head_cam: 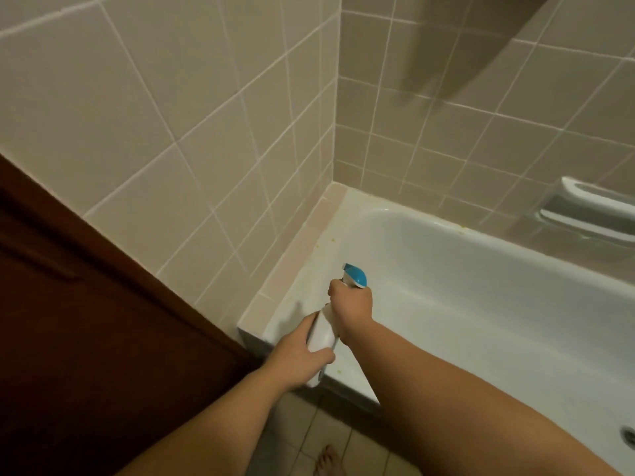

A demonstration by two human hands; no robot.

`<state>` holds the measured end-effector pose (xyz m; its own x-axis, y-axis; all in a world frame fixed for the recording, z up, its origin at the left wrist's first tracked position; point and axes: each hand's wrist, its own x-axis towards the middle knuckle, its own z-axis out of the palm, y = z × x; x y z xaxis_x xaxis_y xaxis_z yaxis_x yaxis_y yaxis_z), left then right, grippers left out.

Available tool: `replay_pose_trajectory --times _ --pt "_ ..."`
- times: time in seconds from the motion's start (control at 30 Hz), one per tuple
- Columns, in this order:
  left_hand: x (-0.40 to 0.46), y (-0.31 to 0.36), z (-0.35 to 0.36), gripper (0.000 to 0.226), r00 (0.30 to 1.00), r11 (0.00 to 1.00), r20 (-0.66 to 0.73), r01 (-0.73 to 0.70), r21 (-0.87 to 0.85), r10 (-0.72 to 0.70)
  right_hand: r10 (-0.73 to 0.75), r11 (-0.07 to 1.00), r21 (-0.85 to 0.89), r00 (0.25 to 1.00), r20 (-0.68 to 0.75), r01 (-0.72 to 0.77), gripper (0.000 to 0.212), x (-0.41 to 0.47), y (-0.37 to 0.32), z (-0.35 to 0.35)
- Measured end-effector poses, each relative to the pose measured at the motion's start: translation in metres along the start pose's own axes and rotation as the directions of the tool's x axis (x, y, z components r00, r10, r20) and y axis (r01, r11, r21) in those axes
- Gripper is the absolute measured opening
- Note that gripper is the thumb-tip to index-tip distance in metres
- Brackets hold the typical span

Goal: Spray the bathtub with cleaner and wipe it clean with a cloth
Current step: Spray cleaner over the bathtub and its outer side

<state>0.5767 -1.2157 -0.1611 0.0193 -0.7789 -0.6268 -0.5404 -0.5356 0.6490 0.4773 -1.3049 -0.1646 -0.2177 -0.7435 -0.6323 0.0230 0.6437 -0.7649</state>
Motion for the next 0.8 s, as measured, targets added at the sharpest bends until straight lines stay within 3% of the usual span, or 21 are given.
replay_pose_trajectory --times 0.4,0.8 --pt "-0.096 -0.048 0.047 0.083 0.999 0.998 -0.008 0.044 -0.055 -0.045 0.008 1.0 -0.026 0.998 0.062 -0.006 0.01 -0.076 0.071 -0.03" --pt "-0.189 -0.103 0.093 0.085 0.997 0.995 -0.006 0.077 -0.069 -0.078 0.111 0.992 -0.067 0.988 0.106 -0.105 0.021 -0.157 0.143 -0.063"
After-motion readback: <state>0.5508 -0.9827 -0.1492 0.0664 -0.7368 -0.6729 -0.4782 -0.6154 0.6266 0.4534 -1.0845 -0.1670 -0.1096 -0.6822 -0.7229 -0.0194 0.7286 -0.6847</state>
